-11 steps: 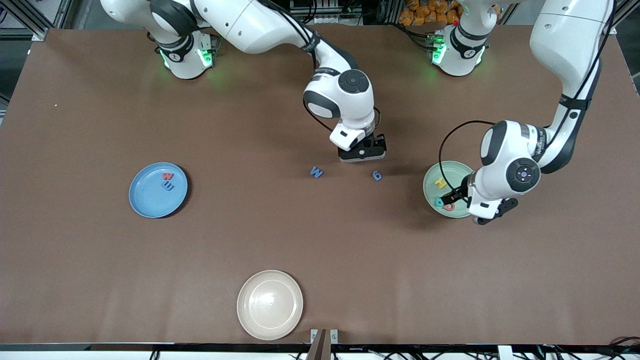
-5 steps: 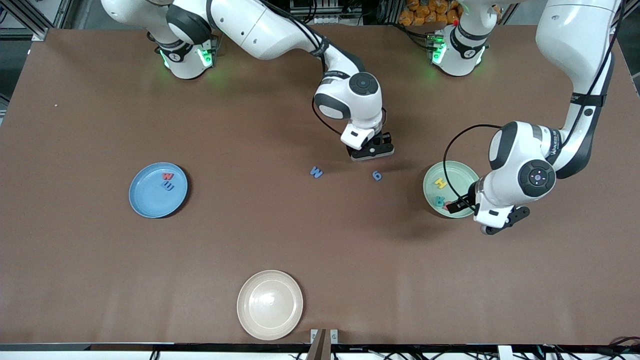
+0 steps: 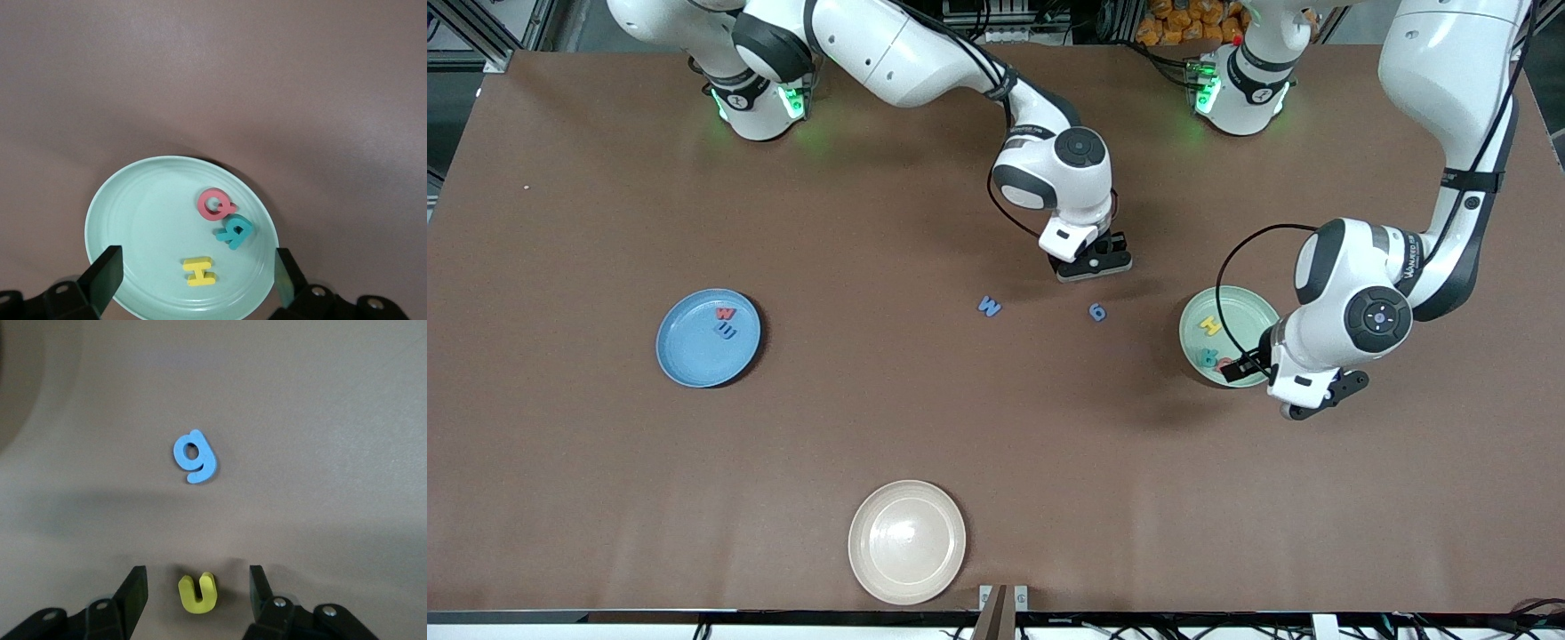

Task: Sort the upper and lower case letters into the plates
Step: 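Lower the right gripper onto the yellow lowercase u and grasp it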

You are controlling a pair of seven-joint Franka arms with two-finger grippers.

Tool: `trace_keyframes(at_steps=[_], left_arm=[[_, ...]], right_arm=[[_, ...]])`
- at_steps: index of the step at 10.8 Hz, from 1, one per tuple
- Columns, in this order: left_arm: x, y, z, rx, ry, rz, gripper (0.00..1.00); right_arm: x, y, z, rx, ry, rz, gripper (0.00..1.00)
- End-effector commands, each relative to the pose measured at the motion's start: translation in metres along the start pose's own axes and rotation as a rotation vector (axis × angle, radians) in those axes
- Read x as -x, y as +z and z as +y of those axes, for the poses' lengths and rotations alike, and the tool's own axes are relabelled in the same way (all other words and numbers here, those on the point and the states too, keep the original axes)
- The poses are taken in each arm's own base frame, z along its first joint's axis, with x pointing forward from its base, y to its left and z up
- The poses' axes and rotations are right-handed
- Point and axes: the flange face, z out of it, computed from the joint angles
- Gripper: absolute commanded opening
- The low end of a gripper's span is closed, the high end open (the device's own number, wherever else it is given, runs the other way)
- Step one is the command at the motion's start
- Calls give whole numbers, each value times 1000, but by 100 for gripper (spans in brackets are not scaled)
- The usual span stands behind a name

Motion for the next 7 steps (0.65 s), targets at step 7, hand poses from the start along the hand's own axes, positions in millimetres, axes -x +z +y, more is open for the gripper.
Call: trace_keyframes(at_steps=[7], left_arm=[[2, -25, 11, -5, 41, 39, 100]], right_arm=[[10, 15, -11, 10, 0, 13, 64]])
